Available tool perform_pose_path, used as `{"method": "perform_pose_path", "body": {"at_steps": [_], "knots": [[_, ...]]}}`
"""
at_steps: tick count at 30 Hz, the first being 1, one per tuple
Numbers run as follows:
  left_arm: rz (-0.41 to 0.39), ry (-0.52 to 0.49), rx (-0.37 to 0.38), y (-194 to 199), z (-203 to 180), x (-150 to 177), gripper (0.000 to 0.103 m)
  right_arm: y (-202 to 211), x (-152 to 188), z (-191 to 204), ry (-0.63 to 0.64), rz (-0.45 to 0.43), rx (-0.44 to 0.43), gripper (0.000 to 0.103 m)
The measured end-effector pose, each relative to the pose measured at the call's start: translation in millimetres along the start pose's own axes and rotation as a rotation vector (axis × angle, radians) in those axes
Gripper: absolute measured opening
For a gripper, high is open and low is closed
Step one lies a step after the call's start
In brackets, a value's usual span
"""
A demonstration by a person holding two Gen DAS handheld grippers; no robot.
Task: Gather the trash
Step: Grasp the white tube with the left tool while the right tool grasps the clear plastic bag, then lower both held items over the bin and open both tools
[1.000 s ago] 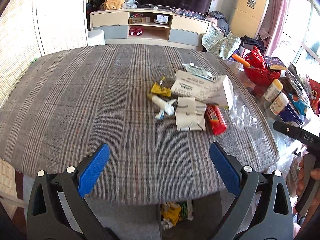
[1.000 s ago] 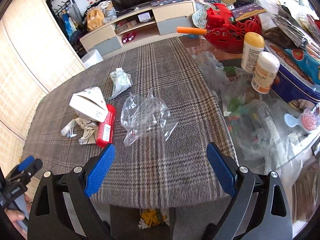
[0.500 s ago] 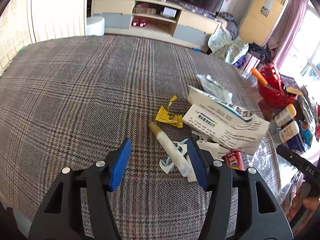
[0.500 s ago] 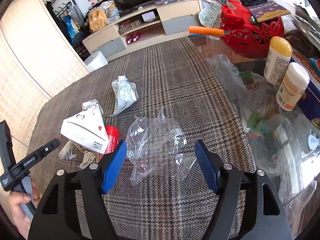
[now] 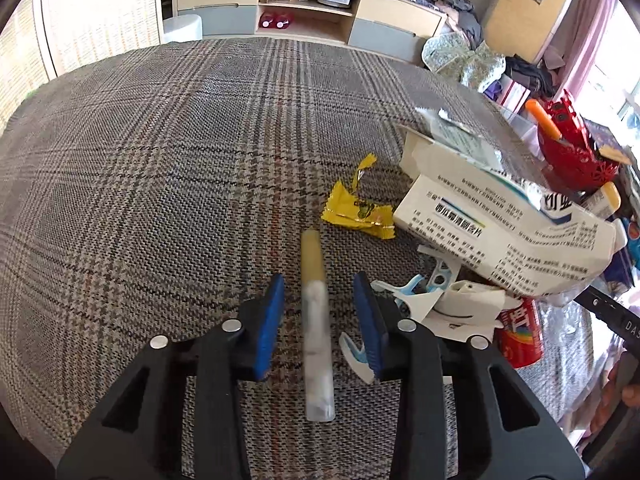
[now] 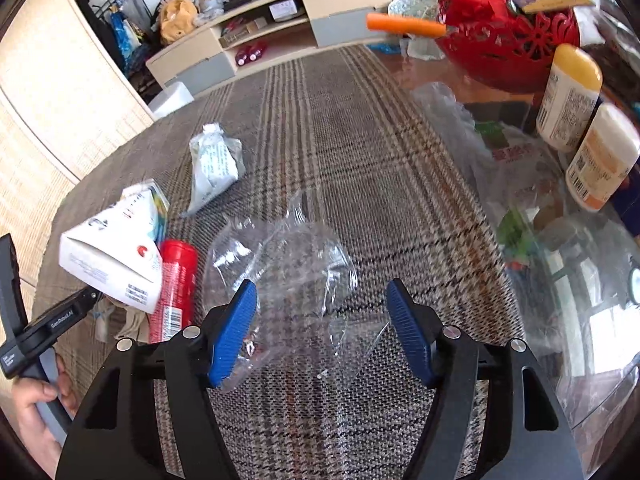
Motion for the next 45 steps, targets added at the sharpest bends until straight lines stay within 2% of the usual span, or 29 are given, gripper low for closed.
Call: {"method": "perform_pose_path", "body": {"at_steps": [3,4,7,9,12,17,26,35,45], "knots": [[0.002,-0.014,0.006,0,2,0,0.019,-10,5,4,0.021,0.022,0.008,0.057],[0.0,-0.018,-0.003,-1,4,0,0.012,-10,6,7,0.037,0.015,0.02,0.049],[0.0,-0.008,0.011,1,11,2,0.012,-10,10,16,0.076,0.011,0.03,0.023],[-0.001,-0.023,-0.012,2,10,4,0.012,-8,12,18,0.095,0.009,0.052,0.015],[-0.002,-0.032,-0.027,6,13,11,0.012,-5,16,17,0.1,0.01,0.036,0.009],[-0.012,-0.068,-0.085,8,7,21,0.012,3,25,12,0.092,0.016,0.014,0.008],[0.003,-0.068,-0.123,21,2,49,0.011,16,51,2,0.093,0.027,0.003,0.007],[0.013,-0.085,-0.072,50,-18,121,0.011,40,107,11,0.146,0.018,-0.046,0.004],[-0.01,-0.112,0.036,86,-54,215,0.011,72,184,16,0.164,-0.011,-0.137,0.003]]}}
Point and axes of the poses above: each gripper's, at about its wrist camera, not at the fingertips, and y roughly against the way its jaws point, z to its left, x to its underside, the point moved 3 cm from there along -y, roughly the way its jaws point, and after that the axes turned 7 degrees about z, right-handed, at the moved point
